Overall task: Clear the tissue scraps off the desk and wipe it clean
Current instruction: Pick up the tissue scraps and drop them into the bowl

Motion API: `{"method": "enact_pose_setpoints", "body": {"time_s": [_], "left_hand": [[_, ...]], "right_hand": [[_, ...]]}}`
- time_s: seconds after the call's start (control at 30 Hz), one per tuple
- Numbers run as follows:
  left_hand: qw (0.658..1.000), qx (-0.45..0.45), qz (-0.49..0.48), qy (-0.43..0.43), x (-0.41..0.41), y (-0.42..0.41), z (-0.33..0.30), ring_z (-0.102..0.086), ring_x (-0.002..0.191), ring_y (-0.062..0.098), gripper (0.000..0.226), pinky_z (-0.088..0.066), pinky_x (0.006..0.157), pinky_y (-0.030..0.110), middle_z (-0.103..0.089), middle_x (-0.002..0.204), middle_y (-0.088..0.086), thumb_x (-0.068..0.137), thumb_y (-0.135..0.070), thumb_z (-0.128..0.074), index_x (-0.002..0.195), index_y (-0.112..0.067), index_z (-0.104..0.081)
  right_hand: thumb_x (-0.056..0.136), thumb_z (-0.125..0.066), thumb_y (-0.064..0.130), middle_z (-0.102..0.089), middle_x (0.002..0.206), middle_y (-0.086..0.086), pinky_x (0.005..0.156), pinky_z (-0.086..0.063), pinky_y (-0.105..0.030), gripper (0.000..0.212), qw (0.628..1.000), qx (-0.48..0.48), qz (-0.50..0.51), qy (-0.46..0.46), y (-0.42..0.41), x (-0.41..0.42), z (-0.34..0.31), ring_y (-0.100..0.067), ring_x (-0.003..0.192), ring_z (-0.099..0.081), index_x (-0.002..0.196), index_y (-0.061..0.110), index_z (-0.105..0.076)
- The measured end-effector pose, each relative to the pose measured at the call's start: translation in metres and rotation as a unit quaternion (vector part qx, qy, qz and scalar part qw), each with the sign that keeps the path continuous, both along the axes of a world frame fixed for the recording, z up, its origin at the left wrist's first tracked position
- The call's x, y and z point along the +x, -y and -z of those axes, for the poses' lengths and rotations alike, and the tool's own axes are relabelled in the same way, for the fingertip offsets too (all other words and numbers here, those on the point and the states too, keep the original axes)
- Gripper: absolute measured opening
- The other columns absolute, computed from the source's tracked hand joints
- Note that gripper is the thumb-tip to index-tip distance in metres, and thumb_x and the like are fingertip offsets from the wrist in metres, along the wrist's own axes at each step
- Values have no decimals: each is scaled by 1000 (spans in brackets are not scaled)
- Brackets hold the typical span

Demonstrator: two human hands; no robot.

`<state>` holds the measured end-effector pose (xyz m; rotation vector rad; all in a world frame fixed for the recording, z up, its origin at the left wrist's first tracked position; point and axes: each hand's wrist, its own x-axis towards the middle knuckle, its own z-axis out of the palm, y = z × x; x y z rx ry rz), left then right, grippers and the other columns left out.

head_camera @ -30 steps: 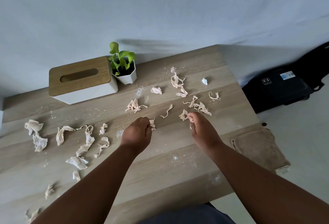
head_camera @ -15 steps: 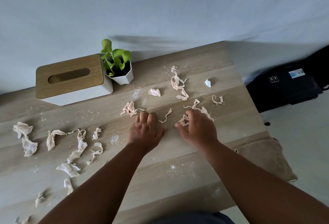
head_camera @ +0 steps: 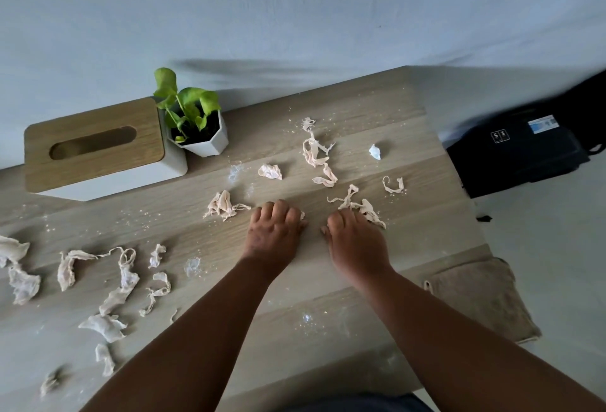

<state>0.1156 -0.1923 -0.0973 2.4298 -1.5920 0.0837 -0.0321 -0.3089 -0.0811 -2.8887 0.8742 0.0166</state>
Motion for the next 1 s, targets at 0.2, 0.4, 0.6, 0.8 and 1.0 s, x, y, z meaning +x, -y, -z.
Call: {"method": "enact_pose_setpoints", "body": {"time_s": [0.2,0.4,0.6,0.8,1.0], "left_hand": [[998,16,62,-10,10,0,-6,-64,64,32,23,-51,54,39,-64,77,8,96,-26,-65,78,-12,-67],[993,50,38,-101,9,-16,-27,-67,65,37,18,-54,48,43,-66,86,11,100,-23,-61,91,-8,-67],[981,74,36,-173,-8,-40,-31,-67,77,40,19,-54,59,48,-65,96,14,106,-22,-51,106,-6,-61],[966,119,32,-227,-16,-59,-34,-63,84,39,18,-49,67,46,-59,106,13,102,-20,-46,116,-9,-52],[963,136,14,-233,-14,-69,-43,-59,85,39,22,-41,66,41,-54,110,12,97,-6,-44,117,-9,-52]], "right_hand": [[83,-79,19,-63,73,-8,43,-48,-34,20,1000,-7,-8,1,8,0,-8,-30,62,-65,78,12,-61],[75,-87,2,-63,70,-14,43,-48,-34,26,998,46,-43,29,12,-11,-18,-33,56,-64,78,5,-61],[95,-46,0,-66,111,-16,81,-54,-42,21,979,199,20,-27,2,-26,-24,-35,101,-64,110,8,-58],[104,-34,8,-62,111,-12,78,-47,-36,23,976,204,67,-26,-13,-37,-34,-32,103,-61,112,10,-55],[105,-40,16,-62,118,-9,85,-48,-40,22,984,161,43,-60,-21,-50,-45,-31,112,-58,121,12,-55]]}}
